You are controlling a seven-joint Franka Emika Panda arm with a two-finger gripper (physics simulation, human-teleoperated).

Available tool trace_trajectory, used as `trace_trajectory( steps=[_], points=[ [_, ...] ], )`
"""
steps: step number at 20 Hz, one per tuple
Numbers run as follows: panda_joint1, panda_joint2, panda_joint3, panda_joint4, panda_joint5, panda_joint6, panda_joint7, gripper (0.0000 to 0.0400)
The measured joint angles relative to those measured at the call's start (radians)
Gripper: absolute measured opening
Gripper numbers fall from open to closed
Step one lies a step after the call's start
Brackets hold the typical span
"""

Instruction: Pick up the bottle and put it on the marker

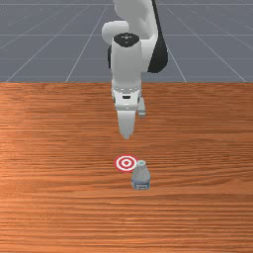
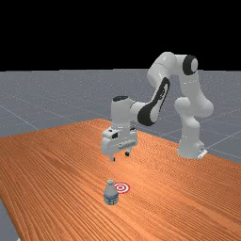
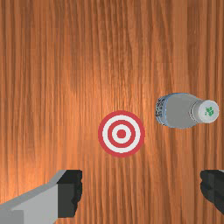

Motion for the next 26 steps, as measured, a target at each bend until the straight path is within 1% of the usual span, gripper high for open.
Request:
trace_trajectory(
  steps=[1,2,3,4,5,6,7,8,9,10,11,13,16,18,19,20,21,23,24,25,26],
  points=[
    [-0.052,0.071,-0.007,0.119,0.028,-0.049,-0.194,0.0244],
    [-0.132,0.103,-0.031,0.170,0.039,-0.069,-0.289,0.0148],
    [-0.187,0.121,-0.050,0.200,0.045,-0.081,-0.336,0.0090],
    [-0.220,0.135,-0.062,0.223,0.049,-0.090,-0.363,0.0055],
    [-0.280,0.217,-0.062,0.368,0.063,-0.152,-0.461,0.0033],
    [-0.311,0.223,-0.079,0.371,0.063,-0.151,-0.458,0.0177],
    [-0.318,0.222,-0.086,0.369,0.058,-0.148,-0.457,0.0265],
    [-0.320,0.222,-0.087,0.368,0.058,-0.148,-0.457,0.0318],
    [-0.325,0.216,-0.083,0.358,0.066,-0.135,-0.464,0.0350],
    [-0.325,0.215,-0.083,0.360,0.066,-0.138,-0.464,0.0370],
    [-0.324,0.216,-0.084,0.364,0.064,-0.145,-0.462,0.0382],
    [-0.324,0.218,-0.084,0.371,0.064,-0.156,-0.462,0.0393],
    [-0.321,0.224,-0.087,0.385,0.058,-0.172,-0.457,0.0398],
    [-0.325,0.217,-0.083,0.375,0.060,-0.163,-0.474,0.0399],
    [-0.309,0.206,-0.100,0.364,0.035,-0.155,-0.441,0.0400],
    [-0.307,0.199,-0.101,0.366,0.033,-0.164,-0.439,0.0400],
    [-0.325,0.180,-0.082,0.349,0.068,-0.149,-0.468,0.0400],
    [-0.327,0.155,-0.081,0.342,0.074,-0.151,-0.473,0.0400],
    [-0.331,0.167,-0.073,0.384,0.086,-0.227,-0.469,0.0400],
    [-0.322,0.155,-0.071,0.367,0.087,-0.221,-0.457,0.0400],
    [-0.304,0.136,-0.071,0.332,0.047,-0.192,-0.484,0.0400]
  ],
)
